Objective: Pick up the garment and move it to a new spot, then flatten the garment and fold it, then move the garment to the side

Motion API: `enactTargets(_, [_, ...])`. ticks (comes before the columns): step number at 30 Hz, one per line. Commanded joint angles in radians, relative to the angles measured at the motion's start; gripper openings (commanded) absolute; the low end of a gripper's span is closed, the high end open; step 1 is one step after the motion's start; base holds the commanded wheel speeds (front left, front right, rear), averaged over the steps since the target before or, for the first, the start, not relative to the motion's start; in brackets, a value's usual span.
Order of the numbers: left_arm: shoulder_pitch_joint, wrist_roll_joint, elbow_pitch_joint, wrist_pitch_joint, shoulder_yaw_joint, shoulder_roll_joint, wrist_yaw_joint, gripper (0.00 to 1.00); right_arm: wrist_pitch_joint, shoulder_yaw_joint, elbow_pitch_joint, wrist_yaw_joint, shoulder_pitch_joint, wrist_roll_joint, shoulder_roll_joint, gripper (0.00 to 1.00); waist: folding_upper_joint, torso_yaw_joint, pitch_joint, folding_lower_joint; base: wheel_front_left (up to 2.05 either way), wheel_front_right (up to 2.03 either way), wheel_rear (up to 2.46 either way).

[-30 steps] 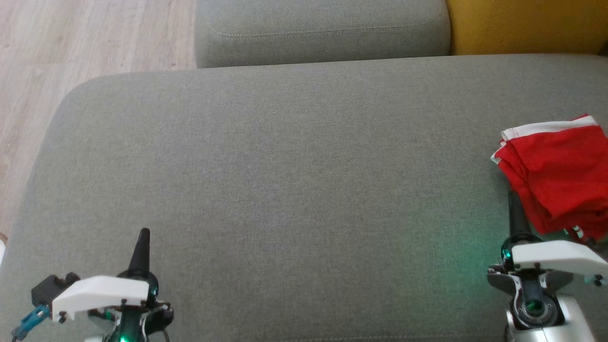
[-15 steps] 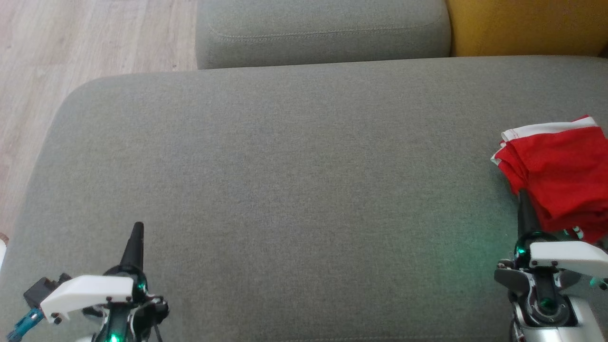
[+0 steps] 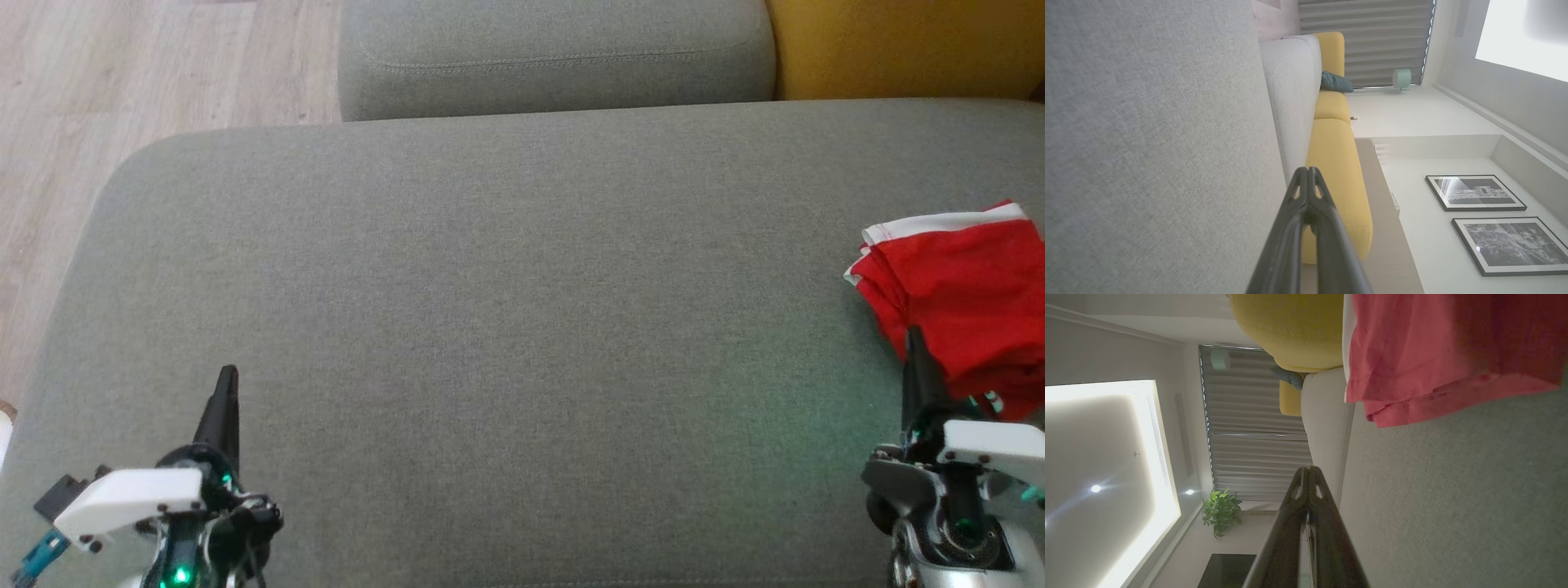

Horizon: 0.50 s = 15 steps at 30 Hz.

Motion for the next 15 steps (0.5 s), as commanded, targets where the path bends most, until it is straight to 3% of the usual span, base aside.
enactTargets(1, [-0.056,-0.032,-0.040,0.011,0.042,0.016,-0.014,0.00,0.015,0.010,-0.049,0.004,-0.011,0.038,-0.004,0.00,0.0000,0.000,0.000,0.0000,0.00,0.00,0.00])
enactTargets(7, [-0.060,-0.093,-0.046,0.027,0.052,0.017,-0.023,0.00,0.031,0.000,-0.065,0.004,-0.003,0.101,-0.004,0.00,0.0000,0.001,-0.002,0.0000,0.00,0.00,0.00])
enactTargets(15, [-0.060,-0.093,-0.046,0.027,0.052,0.017,-0.023,0.00,0.031,0.000,-0.065,0.004,-0.003,0.101,-0.004,0.00,0.0000,0.001,-0.002,0.0000,0.00,0.00,0.00])
